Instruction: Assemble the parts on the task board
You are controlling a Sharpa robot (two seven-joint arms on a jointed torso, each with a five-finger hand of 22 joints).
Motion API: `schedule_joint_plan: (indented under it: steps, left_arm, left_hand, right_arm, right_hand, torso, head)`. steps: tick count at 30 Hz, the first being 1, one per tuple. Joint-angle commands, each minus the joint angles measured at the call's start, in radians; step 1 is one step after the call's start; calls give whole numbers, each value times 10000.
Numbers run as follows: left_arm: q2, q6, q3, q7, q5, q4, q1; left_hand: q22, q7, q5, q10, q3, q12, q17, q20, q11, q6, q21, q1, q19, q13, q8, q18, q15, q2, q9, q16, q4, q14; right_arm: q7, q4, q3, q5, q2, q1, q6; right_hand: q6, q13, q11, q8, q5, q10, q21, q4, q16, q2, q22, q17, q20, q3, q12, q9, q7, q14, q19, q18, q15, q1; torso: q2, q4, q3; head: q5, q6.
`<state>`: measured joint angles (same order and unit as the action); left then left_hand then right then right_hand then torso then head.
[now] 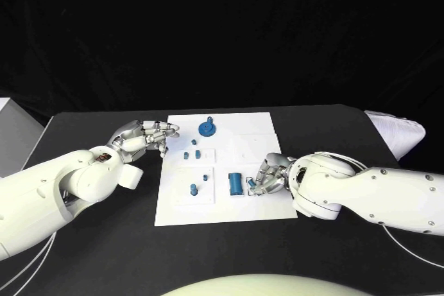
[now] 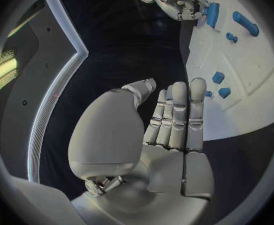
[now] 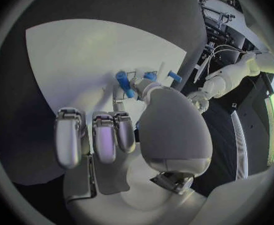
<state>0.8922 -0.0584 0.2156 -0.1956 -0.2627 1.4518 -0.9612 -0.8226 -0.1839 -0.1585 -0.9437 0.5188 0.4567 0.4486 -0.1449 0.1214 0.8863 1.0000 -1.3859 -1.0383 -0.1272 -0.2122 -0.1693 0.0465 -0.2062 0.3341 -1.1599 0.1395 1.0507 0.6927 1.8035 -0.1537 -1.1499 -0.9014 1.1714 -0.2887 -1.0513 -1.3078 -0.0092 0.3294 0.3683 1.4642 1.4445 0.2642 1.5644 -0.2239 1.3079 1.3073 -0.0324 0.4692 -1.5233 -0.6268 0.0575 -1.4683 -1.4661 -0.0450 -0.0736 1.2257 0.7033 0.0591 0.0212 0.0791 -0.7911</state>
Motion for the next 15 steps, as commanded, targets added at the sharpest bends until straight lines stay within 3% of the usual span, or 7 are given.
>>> schedule_joint_plan:
  steps: [1, 15]
  left_arm:
    - [-36, 212, 7, -42, -39, 0, 7]
    - [-25, 247, 7, -3, -40, -4, 7]
  left_hand:
    - [8, -9, 1, 67, -18, -11, 8, -9, 16, -52, -53, -36, 42, 3, -5, -16, 40, 70, 16, 39, 26, 26]
    - [8, -9, 1, 67, -18, -11, 8, -9, 16, -52, -53, -36, 42, 3, -5, -16, 40, 70, 16, 39, 26, 26]
  right_arm:
    - [-16, 29, -7, 107, 60, -25, -72]
    - [-11, -62, -6, 113, 135, -29, -114]
  right_hand:
    - [-69, -2379, -62, 7, 35, 868, 2, 65, 64, 2, 2090, 2635, 70, -72, -49, 23, 22, -1025, -754, 198, -57, -118]
    - [-74, -2393, -60, 9, -8, 879, 13, 128, 64, 26, 2097, 2635, 70, -126, -73, 22, 24, -1025, -757, 201, -55, -226]
  torso:
    - [-9, -2, 2]
    - [-6, 5, -3]
  head:
    - [7, -13]
    - [-14, -21]
